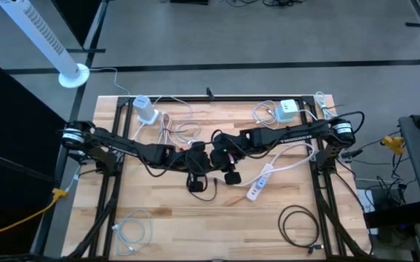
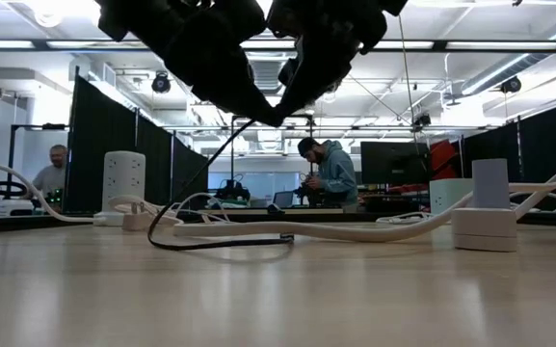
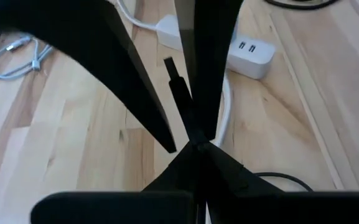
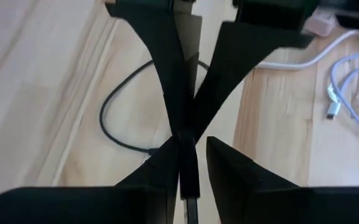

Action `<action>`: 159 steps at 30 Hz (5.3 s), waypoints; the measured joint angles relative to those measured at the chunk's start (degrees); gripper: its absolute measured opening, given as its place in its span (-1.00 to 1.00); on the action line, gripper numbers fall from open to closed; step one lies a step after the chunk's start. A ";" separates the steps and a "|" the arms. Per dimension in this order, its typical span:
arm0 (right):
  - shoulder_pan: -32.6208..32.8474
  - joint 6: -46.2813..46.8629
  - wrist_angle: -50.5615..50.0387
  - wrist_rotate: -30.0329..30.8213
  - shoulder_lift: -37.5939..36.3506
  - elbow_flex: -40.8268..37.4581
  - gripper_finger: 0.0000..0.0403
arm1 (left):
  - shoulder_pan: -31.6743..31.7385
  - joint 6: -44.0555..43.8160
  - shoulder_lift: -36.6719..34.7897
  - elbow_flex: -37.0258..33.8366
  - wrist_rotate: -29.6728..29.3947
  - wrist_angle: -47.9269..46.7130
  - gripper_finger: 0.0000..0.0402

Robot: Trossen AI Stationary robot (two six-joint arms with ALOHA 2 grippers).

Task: Insert USB
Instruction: Insert the left black charger cable into the purple charger adapter

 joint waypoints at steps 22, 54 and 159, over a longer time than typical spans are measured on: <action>1.74 -5.38 -4.17 0.09 2.03 5.57 -0.51 | 0.00 -0.30 -0.06 -2.47 3.15 3.13 -1.00; 1.68 0.68 -2.70 -0.87 3.39 3.30 -0.93 | -0.13 -0.88 -0.06 -2.62 -0.39 2.38 -1.00; 10.75 6.74 31.61 18.56 -40.89 -41.29 -0.91 | 2.62 11.38 14.98 1.22 1.34 58.53 -0.33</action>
